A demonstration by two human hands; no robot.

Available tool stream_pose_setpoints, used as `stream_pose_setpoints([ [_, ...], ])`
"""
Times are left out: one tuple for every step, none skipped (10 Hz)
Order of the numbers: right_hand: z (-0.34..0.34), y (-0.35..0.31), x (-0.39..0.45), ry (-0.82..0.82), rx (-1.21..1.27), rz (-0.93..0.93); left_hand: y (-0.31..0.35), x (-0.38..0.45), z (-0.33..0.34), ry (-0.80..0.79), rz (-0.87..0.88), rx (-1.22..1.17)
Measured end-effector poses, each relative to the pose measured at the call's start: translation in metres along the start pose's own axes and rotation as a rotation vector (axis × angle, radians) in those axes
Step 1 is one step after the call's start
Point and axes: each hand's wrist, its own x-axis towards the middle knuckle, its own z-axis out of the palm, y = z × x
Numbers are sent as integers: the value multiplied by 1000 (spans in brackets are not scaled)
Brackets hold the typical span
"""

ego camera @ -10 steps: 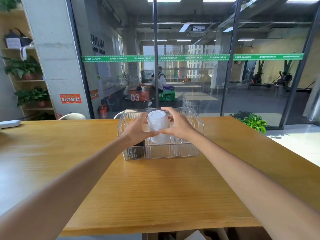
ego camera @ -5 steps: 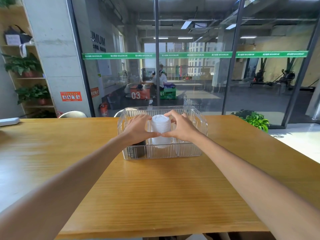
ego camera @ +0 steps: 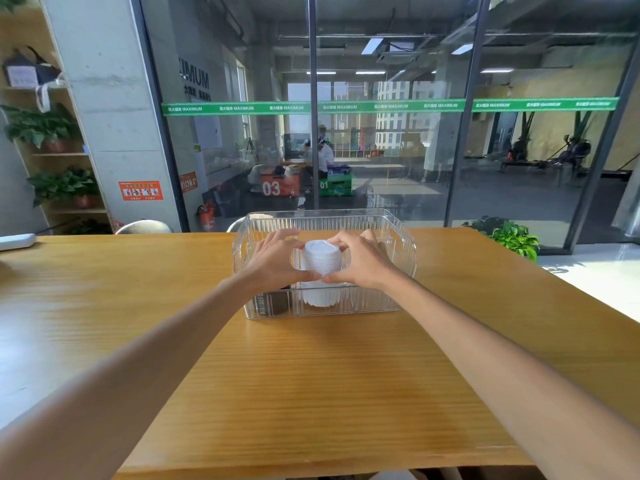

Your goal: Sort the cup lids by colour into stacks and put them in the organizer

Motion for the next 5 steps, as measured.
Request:
stream_pose_setpoints([
  [2,-1,0,-2,-51,-16,-2,0,1,-15,29,57],
  [6,0,-1,10,-125,-17,-1,0,1,-42,73,197],
  [9,0,-3,11,-142,-2,0,-4,2,-49,113,305],
  [7,-2,-4,8,-92,7,-2,-9,3,-8,123,273],
  [3,-6,-12,69,-34,14,-1,-19,6,80,117,177],
])
